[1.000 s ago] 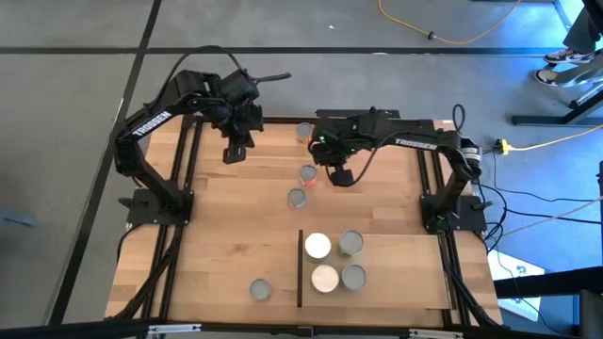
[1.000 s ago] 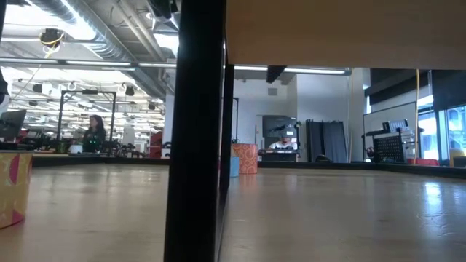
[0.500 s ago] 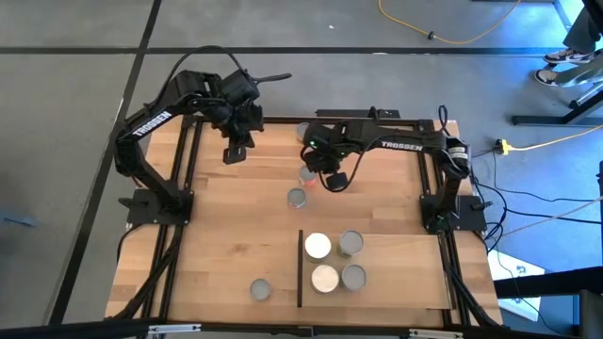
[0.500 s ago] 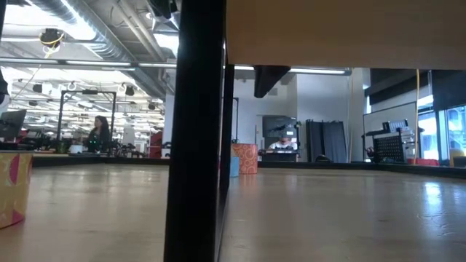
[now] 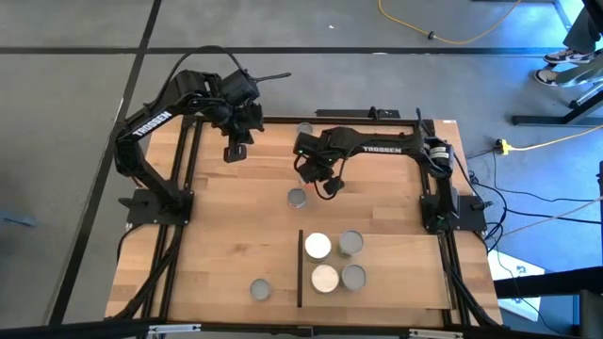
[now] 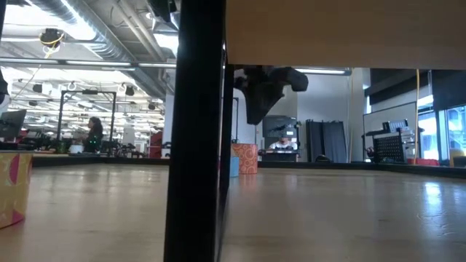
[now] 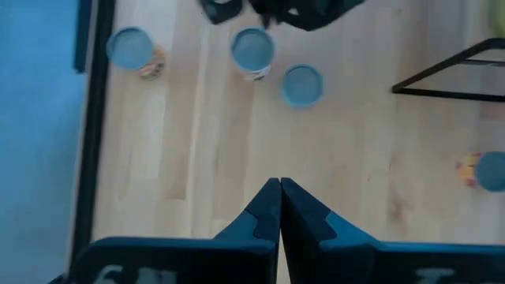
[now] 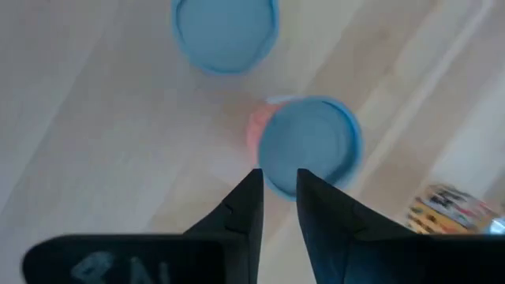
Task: Pick and place cans onto a shelf
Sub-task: Put the canned oranges on the shelf
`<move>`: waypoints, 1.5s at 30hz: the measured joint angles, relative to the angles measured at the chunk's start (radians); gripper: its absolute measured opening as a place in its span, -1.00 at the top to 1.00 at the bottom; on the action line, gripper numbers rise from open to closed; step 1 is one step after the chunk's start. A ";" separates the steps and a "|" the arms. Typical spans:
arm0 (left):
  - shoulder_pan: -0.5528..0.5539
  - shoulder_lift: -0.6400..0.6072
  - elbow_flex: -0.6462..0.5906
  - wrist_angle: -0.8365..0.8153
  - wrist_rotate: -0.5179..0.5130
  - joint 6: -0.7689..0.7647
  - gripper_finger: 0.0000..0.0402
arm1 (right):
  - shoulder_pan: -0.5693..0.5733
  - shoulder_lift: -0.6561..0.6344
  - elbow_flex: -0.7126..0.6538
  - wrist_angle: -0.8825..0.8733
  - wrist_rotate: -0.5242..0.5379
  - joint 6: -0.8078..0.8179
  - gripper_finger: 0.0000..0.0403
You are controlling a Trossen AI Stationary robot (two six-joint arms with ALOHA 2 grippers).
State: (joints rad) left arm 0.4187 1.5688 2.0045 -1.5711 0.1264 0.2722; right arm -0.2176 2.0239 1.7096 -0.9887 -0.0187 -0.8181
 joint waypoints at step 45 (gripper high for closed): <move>0.006 0.001 0.000 0.000 -0.013 0.047 1.00 | 0.004 0.136 0.477 -0.354 0.146 0.160 0.98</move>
State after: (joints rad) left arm 0.4252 1.5694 2.0048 -1.5711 0.1131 0.3193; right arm -0.2136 2.1601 2.1865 -1.3428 0.1277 -0.6580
